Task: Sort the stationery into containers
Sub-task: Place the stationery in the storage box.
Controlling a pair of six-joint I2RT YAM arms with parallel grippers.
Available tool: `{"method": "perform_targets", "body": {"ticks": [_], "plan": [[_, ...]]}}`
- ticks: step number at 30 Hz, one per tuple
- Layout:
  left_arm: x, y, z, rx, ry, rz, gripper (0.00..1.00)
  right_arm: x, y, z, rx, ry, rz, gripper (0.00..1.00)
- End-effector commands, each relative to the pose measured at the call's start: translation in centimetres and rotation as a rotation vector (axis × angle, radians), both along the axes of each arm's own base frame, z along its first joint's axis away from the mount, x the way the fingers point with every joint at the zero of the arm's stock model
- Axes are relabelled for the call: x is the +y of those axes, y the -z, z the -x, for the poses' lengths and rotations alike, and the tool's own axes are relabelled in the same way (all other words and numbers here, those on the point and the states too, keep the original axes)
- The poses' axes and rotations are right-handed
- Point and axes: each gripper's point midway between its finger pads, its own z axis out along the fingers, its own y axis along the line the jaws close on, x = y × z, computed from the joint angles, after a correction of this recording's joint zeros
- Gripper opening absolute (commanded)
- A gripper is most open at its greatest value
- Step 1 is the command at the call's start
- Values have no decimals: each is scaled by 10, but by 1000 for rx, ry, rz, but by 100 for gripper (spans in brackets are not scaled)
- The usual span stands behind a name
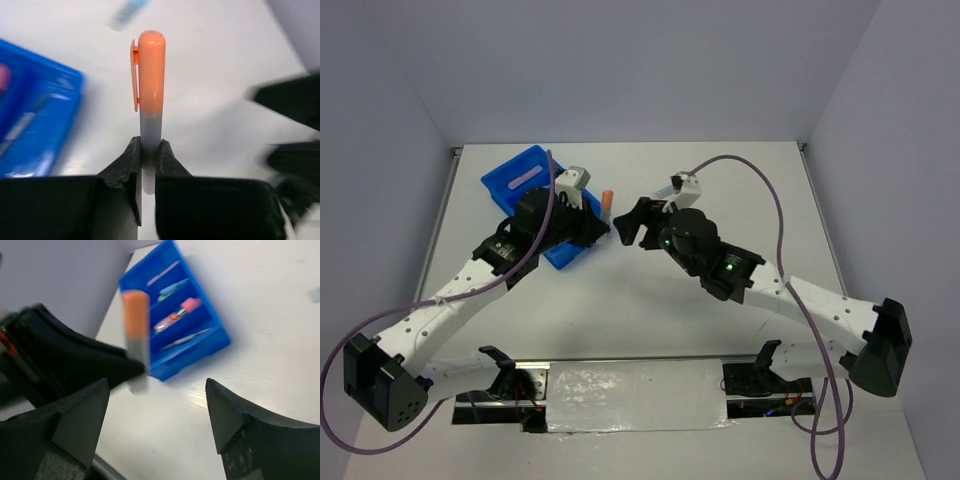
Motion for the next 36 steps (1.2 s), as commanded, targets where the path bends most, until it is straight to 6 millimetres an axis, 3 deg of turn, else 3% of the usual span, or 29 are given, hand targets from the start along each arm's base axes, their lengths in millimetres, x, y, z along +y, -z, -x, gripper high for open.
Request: {"method": "perform_targets", "body": {"ticks": [1, 2, 3, 4, 5, 6, 7, 8, 11, 13, 14, 15, 16, 19, 23, 29, 30, 32, 33, 36], "plan": [[63, 2, -49, -98, -297, -305, 0, -59, -18, -9, -73, 154, -48, 85], [82, -5, -61, -116, -385, -383, 0, -81, -32, -4, -104, 192, -89, 85], [95, 10, -77, -94, -421, -499, 0, -94, -27, -3, -109, 212, -91, 86], [105, 11, -86, -96, -444, -572, 0, -113, -9, -5, -98, 249, -66, 86], [112, 0, -101, -128, -450, -628, 0, -128, -22, 2, -133, 262, -103, 86], [139, 13, -122, -131, -452, -794, 0, -137, -3, 6, -113, 261, -57, 87], [152, 10, -134, -146, -464, -837, 0, -146, -1, 8, -120, 274, -51, 87], [178, 9, -157, -167, -458, -881, 0, -155, -2, 15, -138, 271, -52, 87], [218, -1, -192, -219, -490, -875, 0, -160, 1, 29, -163, 231, -56, 88], [241, 0, -219, -266, -521, -859, 0, -153, 12, 35, -163, 179, -63, 89], [249, 9, -230, -294, -509, -944, 0, -150, 16, 36, -159, 158, -65, 89], [253, -5, -244, -377, -550, -972, 0, -142, 17, 40, -156, 109, -66, 89], [255, -3, -250, -398, -544, -1009, 0, -136, 20, 42, -149, 78, -59, 89], [252, 30, -265, -433, -389, -1123, 0, -125, 25, 48, -130, 6, -41, 89], [263, 70, -276, -401, -321, -1123, 0, -113, 23, 54, -154, -71, -46, 89], [285, 93, -296, -348, -351, -1119, 6, -98, 16, 59, -170, -154, -73, 88], [283, 88, -302, -355, -350, -1105, 6, -95, 20, 57, -160, -157, -72, 88], [279, 99, -302, -339, -323, -1095, 19, -88, 23, 62, -149, -198, -82, 88], [278, 99, -301, -342, -322, -1091, 34, -87, 25, 61, -142, -198, -81, 88], [281, 102, -300, -343, -348, -1086, 48, -87, 26, 59, -140, -193, -73, 88]]}}
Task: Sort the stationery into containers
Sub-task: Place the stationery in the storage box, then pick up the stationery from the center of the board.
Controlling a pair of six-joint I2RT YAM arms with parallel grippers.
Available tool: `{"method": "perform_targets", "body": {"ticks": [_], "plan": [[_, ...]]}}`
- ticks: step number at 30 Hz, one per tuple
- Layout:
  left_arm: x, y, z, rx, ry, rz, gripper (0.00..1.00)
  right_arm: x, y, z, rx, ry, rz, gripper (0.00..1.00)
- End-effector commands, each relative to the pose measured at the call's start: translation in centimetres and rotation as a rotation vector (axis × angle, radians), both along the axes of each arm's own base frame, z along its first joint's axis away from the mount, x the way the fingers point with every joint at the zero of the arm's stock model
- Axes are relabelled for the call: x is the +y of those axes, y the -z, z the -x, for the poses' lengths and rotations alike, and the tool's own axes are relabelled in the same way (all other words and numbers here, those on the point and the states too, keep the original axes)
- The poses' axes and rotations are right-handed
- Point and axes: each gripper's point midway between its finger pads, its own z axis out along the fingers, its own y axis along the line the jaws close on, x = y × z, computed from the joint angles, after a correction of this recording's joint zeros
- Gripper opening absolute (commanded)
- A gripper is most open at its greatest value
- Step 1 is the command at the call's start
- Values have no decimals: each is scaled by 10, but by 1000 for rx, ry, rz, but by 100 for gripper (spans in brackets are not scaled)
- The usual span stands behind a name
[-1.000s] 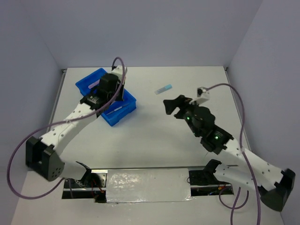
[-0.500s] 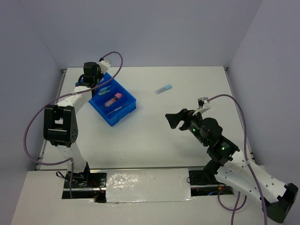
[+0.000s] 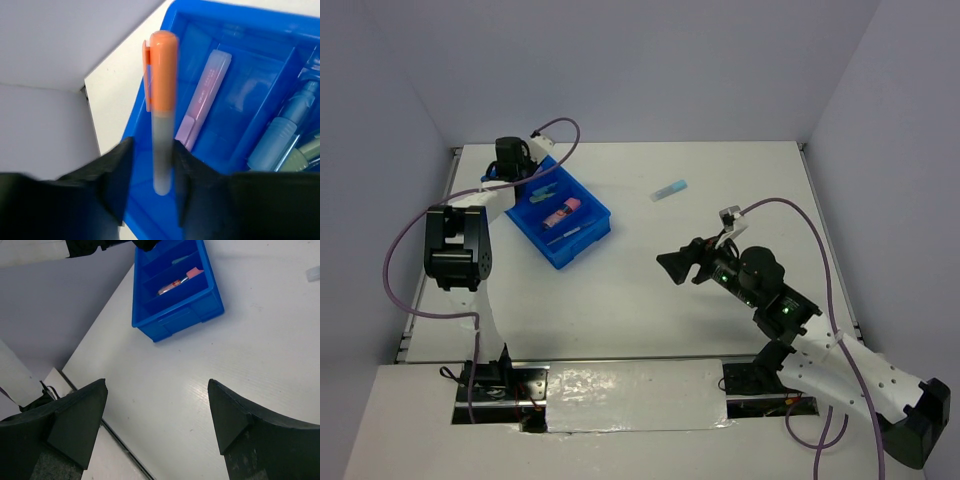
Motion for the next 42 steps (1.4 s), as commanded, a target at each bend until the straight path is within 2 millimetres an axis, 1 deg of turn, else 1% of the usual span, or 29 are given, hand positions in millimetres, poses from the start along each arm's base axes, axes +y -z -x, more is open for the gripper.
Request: {"method": "perform_targets", "body": {"ticks": [1, 6, 9, 10, 12, 13, 14, 15, 16, 17, 18, 19, 20, 21, 22, 23, 24, 25, 26, 27, 28, 29, 30, 31, 32, 33, 35, 37, 42], "plan": [[-7, -26, -15, -114, 9, 33, 54, 7, -19, 2, -53, -33, -43, 88], [-10, -35, -14, -136, -2, 72, 69, 4, -23, 0, -54, -14, -40, 88], [-12, -65, -9, -208, -10, 109, 80, 6, -23, -2, -54, -13, -26, 88], [-12, -85, -6, -244, -7, 116, 81, 3, -24, -7, -51, 14, -20, 88], [-11, -104, -2, -289, -25, 131, 96, 6, -18, -14, -34, 22, 14, 88], [-5, -127, 4, -339, -67, 140, 98, 6, -25, -19, -37, 40, 22, 89], [-2, -148, 6, -388, -104, 170, 99, 9, -13, -32, 1, 69, 63, 90], [-2, -166, 9, -439, -163, 284, 99, 7, -2, -43, 54, 106, 95, 93], [3, -182, 22, -444, -231, 344, 99, 7, -20, -59, 64, 144, 87, 95], [2, -212, 25, -489, -261, 420, 99, 1, 16, -85, 182, 217, 174, 95], [-5, -225, 32, -509, -311, 581, 99, -2, 25, -100, 251, 279, 172, 95], [-9, -227, 51, -457, -365, 657, 99, -5, 13, -118, 280, 345, 164, 95], [-9, -244, 59, -476, -383, 717, 99, -16, 43, -146, 348, 481, 226, 95], [-4, -249, 70, -484, -433, 807, 99, -27, 51, -164, 401, 587, 201, 95], [-4, -255, 92, -456, -460, 844, 99, -32, 36, -182, 419, 660, 179, 96], [-10, -252, 102, -419, -463, 888, 99, -39, 66, -203, 470, 743, 229, 95], [-17, -264, 122, -420, -463, 959, 99, -42, 42, -230, 462, 816, 153, 95], [-32, -238, 138, -299, -456, 998, 99, -51, 89, -240, 558, 882, 258, 95], [-45, -233, 148, -255, -414, 1037, 99, -56, 94, -253, 591, 943, 236, 95], [-60, -243, 169, -254, -325, 1065, 99, -66, 78, -273, 611, 991, 220, 95], [-69, -208, 182, -175, -324, 1065, 99, -70, 86, -283, 638, 1018, 233, 95], [-80, -208, 189, -175, -238, 1061, 99, -67, 125, -295, 700, 1039, 290, 94], [-85, -216, 207, -210, -182, 1061, 99, -62, 105, -316, 672, 1028, 262, 93], [-87, -188, 216, -169, -184, 1052, 99, -62, 136, -324, 701, 1029, 333, 92], [-88, -198, 224, -215, -145, 1052, 99, -61, 114, -340, 649, 1065, 295, 91], [-88, -184, 228, -203, -159, 1054, 99, -65, 121, -343, 657, 1077, 309, 91], [-108, -190, 233, -193, -67, 1070, 99, -62, 143, -350, 687, 1063, 304, 87], [-113, -187, 234, -166, -50, 1076, 99, -66, 161, -354, 716, 1065, 291, 84], [-126, -178, 234, -88, -6, 1099, 99, -63, 170, -360, 723, 1042, 345, 80]]}}
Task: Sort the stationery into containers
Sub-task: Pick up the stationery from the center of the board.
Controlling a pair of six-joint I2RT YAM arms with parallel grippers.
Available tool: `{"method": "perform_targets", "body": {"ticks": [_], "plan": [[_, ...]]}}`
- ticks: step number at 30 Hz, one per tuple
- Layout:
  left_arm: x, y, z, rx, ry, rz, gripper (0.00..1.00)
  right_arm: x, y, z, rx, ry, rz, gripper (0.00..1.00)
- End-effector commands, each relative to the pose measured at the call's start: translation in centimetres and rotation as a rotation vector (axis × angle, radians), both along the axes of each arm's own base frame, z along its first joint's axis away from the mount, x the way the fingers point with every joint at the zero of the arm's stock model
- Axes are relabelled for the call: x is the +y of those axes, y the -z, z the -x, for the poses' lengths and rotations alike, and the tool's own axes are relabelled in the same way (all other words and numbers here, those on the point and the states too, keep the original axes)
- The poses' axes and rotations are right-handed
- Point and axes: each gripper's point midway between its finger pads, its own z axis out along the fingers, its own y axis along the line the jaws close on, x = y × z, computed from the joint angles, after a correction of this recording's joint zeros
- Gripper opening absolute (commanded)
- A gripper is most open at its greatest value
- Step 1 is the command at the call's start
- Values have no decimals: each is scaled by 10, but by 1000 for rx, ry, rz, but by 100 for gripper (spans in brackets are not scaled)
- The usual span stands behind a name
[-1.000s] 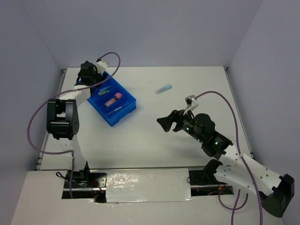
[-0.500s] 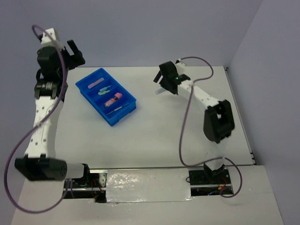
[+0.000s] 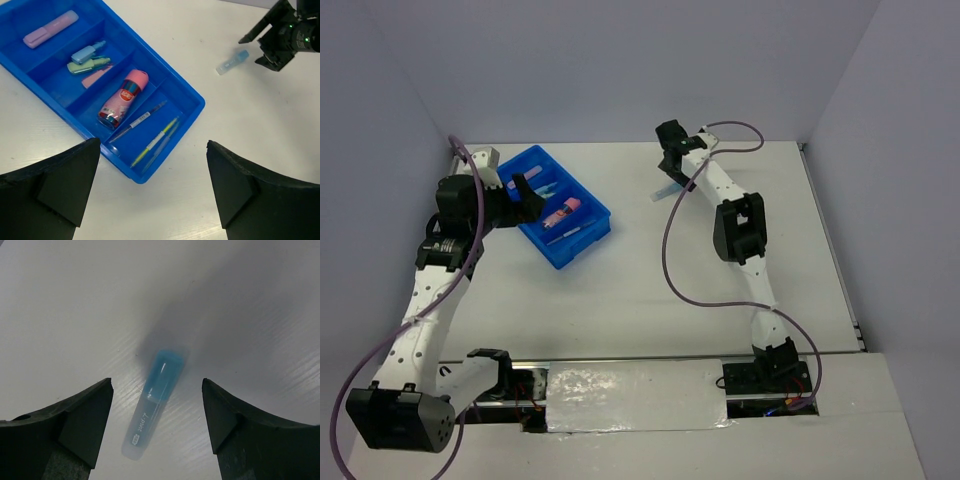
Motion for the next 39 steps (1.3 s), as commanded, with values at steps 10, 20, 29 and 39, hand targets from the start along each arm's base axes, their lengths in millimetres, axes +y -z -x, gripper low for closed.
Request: {"method": "perform_targets", "body": {"ticks": [10, 20, 29, 39], "plan": [[-23, -31, 4, -100, 115, 71, 99, 5, 13, -15, 36, -115, -34, 64], [-28, -29, 4, -82, 156, 93, 99, -4, 52, 5, 201, -201, -81, 50], [-30, -21, 4, -52, 167, 93, 99, -33, 56, 37, 366, -400, 40, 22], [-65, -3, 19, 44, 290, 180, 99, -10, 67, 129, 487, -619, -30, 1]]}}
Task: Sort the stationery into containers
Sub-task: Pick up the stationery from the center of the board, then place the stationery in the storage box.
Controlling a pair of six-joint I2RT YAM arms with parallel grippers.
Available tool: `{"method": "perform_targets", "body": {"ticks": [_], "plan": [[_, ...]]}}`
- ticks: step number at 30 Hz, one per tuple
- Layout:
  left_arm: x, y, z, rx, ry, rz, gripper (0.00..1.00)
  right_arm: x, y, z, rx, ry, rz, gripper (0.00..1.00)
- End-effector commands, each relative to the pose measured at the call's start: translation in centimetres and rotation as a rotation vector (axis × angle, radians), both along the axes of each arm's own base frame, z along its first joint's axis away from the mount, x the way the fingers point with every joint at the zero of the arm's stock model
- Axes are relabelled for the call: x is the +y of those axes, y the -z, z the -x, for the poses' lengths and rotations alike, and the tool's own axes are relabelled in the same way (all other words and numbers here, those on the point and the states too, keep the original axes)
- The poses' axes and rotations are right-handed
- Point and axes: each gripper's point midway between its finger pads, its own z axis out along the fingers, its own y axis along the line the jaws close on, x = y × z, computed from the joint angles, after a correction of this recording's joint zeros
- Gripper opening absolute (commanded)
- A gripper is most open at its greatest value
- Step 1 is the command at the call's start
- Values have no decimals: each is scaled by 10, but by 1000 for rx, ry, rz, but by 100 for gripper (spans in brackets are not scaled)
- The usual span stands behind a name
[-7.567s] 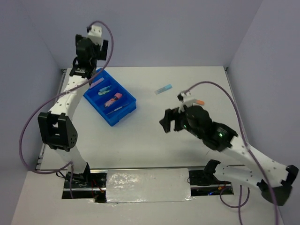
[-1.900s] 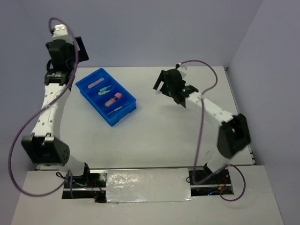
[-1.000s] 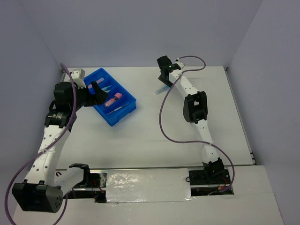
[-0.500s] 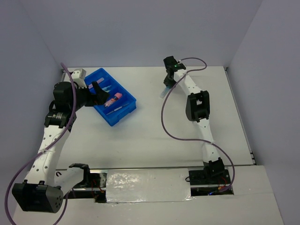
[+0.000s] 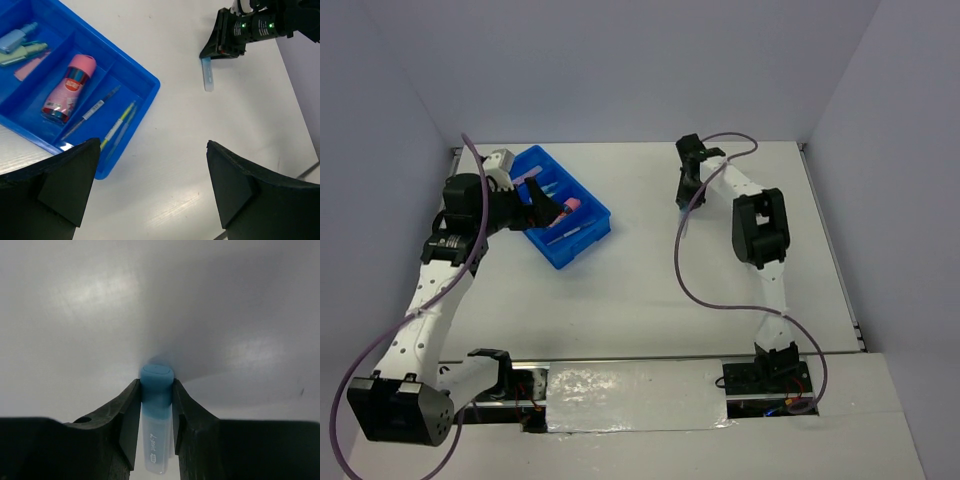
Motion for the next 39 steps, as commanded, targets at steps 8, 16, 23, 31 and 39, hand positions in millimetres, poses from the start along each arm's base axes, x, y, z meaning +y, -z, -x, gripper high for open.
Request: {"method": "perform_targets", "body": {"ticks": [8, 16, 23, 31, 39], "plan": [[-134, -3, 50, 7, 280, 166, 99, 37, -79, 105, -277, -58, -232, 0], [-214, 18, 79, 15, 461, 385, 99, 83, -188, 170, -614, -81, -375, 0], [-228, 5, 74, -33, 476, 399, 95, 109, -239, 213, -744, -120, -480, 0], [-229, 3, 71, -57, 479, 379, 76, 128, -245, 226, -745, -171, -476, 0], [-231, 14, 67, -42, 481, 341, 23, 131, -250, 230, -763, -202, -484, 0]]}}
